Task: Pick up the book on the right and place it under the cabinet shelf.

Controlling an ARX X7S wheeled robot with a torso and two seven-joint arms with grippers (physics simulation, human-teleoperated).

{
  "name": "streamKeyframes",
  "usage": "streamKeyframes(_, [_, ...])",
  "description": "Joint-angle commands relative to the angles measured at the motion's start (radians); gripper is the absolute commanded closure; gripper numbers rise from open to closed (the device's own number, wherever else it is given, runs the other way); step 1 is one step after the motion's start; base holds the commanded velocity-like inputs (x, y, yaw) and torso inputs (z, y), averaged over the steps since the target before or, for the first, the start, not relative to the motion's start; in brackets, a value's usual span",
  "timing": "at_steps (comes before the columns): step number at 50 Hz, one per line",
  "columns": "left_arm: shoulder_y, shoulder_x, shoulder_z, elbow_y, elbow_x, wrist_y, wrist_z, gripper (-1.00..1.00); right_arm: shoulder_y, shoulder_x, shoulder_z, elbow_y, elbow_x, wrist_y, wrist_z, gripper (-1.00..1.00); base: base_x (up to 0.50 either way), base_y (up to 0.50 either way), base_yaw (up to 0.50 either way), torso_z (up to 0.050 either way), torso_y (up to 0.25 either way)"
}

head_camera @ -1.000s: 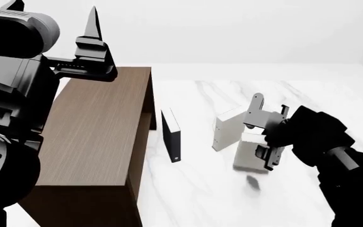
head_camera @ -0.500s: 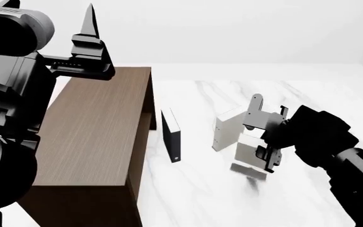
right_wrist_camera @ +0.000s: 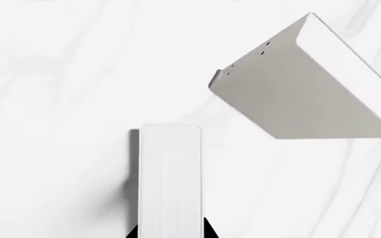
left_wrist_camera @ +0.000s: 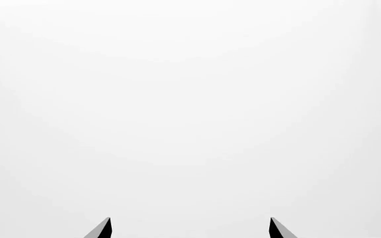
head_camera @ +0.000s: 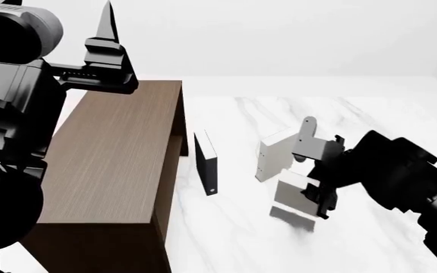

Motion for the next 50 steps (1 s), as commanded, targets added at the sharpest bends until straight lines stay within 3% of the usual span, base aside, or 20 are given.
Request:
streamKeyframes(1, [-0.003, -0.005, -0.001, 0.0, -0.011, 0.002, -0.007, -1.0, 0.013, 0.067, 0.019, -0.151, 0.007, 0.059, 0.012, 1.0, 0.0, 0.0, 0.0, 0.0, 0.0])
streamKeyframes(20, [-0.027, -0.019, 0.005, -0.007, -0.03, 0.013, -0.027, -1.0, -0.049, 0.172, 0.244, -0.415, 0.243, 0.153, 0.142, 1.0, 0.0, 0.0, 0.0, 0.0, 0.001])
streamKeyframes(31, [-0.03, -0.03, 0.014, -0.012, -0.04, 0.029, -0.038, -1.0, -0.137, 0.202, 0.441, -0.518, 0.486, 0.229, 0.28, 1.0, 0.0, 0.0, 0.0, 0.0, 0.002])
streamKeyframes(50, [-0.043, -0.043, 0.03, -0.021, -0.058, 0.047, -0.059, -1.0, -0.402, 0.273, 0.658, -0.688, 0.798, 0.142, 0.446, 1.0, 0.0, 0.0, 0.0, 0.0, 0.001])
